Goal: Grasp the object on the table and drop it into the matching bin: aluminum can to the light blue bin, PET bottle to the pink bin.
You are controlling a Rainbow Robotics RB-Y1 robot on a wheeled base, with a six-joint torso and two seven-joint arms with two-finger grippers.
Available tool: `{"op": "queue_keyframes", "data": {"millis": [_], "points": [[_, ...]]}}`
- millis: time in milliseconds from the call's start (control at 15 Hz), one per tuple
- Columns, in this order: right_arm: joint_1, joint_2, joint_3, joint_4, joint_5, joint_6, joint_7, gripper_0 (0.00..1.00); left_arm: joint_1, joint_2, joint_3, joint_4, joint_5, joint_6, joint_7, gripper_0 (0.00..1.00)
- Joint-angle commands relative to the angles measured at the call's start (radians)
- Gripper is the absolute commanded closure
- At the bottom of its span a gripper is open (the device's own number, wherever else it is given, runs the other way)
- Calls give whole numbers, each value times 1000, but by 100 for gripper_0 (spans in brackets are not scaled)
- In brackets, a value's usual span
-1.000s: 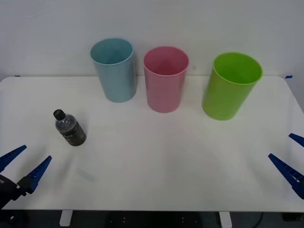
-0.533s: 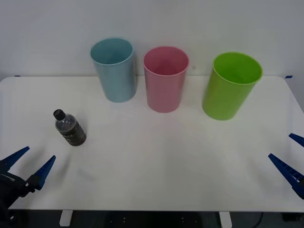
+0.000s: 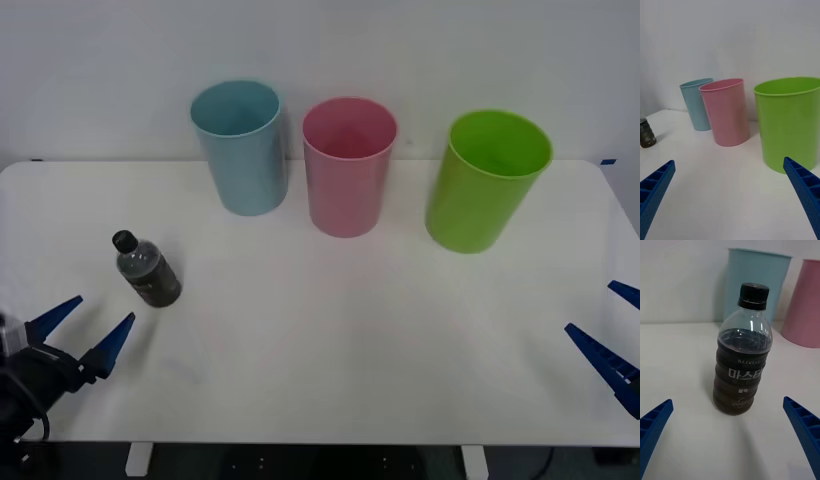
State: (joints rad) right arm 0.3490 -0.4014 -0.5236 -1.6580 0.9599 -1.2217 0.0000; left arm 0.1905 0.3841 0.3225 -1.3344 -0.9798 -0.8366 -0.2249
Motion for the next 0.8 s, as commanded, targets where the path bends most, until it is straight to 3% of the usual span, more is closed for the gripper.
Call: {"op": "queue_keyframes", "data": {"millis": [67,800], "points": [[0,0,0,0,0,0,0,0,-34,-4,-28,14,0,39,-7,0],[0,0,0,0,0,0,0,0,-198,-67,-45,146,-42,68,-45,0]]}}
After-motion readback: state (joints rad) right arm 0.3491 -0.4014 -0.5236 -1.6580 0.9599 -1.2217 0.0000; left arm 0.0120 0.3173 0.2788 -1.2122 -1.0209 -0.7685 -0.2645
